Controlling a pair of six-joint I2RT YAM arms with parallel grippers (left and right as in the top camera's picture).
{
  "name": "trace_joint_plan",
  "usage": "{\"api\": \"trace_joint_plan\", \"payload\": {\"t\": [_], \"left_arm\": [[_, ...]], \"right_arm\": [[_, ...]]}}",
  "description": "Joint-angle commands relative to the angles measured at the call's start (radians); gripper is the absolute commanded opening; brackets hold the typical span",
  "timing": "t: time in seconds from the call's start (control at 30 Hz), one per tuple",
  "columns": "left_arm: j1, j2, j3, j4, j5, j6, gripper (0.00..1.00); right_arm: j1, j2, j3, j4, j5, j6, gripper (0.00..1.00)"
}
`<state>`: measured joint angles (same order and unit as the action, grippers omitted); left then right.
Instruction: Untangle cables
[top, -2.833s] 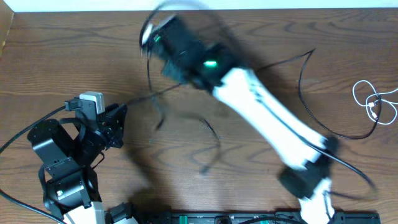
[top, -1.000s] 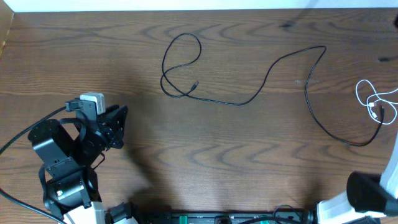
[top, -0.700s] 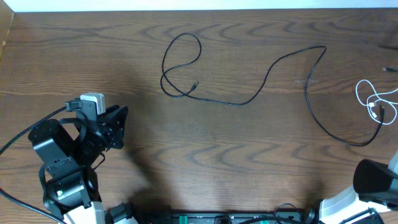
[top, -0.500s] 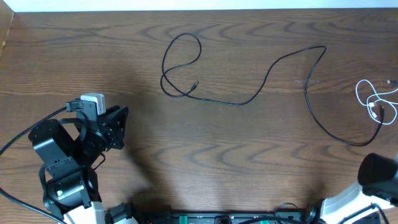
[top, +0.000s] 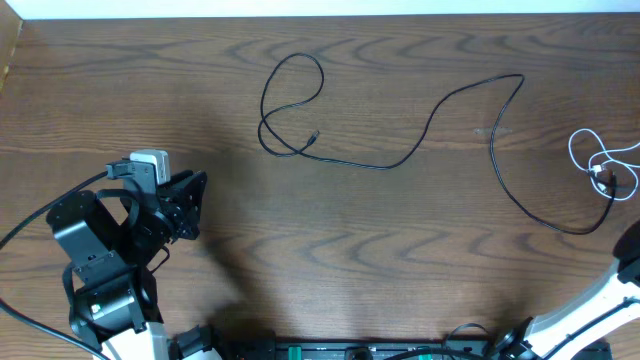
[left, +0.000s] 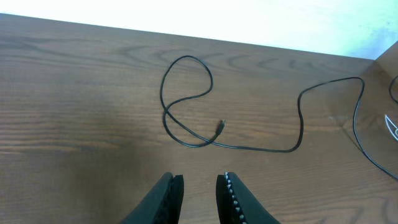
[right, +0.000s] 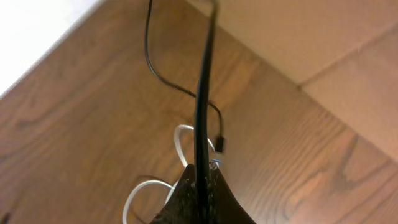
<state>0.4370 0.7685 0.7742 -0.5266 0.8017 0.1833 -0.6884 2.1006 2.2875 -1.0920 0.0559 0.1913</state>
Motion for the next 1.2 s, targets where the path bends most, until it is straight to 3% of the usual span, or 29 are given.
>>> {"api": "trace_joint_plan", "payload": {"t": [0.0, 0.07, 0.47, 0.57, 0.67, 0.73, 0.87, 1.07, 1.17], "left_arm": [[0.004, 0.009, 0.006, -0.001, -0.005, -0.001, 0.24], [0.004, 0.015, 0.006, -0.001, -0.005, -0.001, 0.24], [0.004, 0.021, 0.006, 0.000, 0.003, -0.001, 0.24], [0.004, 0.021, 0.006, 0.000, 0.037, -0.001, 0.24], [0.004, 0.021, 0.006, -0.003, 0.055, -0.001, 0.24], [0.004, 0.021, 0.006, -0.008, 0.055, -0.001, 0.24], [0.004, 0.021, 0.006, -0.016, 0.055, -0.001, 0.24], [0.004, 0.021, 0.006, -0.016, 0.055, -0.001, 0.24], [0.004, 0.021, 0.006, -0.019, 0.055, -0.001, 0.24]], "right_arm": [[-0.026, 0.024, 0.004, -0.016, -0.124, 0.013, 0.35], [-0.032, 0.034, 0.004, -0.023, -0.190, 0.000, 0.99], [0.102, 0.034, 0.004, -0.016, -0.668, -0.213, 0.99], [0.190, 0.034, 0.004, -0.039, -0.671, -0.278, 0.99], [0.290, 0.034, 0.004, -0.064, -0.504, -0.267, 0.99], [0.352, 0.034, 0.003, -0.082, -0.317, -0.166, 0.99], [0.459, 0.034, 0.003, -0.175, 0.035, 0.243, 0.99], [0.586, 0.034, -0.001, -0.271, 0.096, 0.725, 0.99], [0.634, 0.034, -0.011, -0.308, 0.145, 0.860, 0.99]]}}
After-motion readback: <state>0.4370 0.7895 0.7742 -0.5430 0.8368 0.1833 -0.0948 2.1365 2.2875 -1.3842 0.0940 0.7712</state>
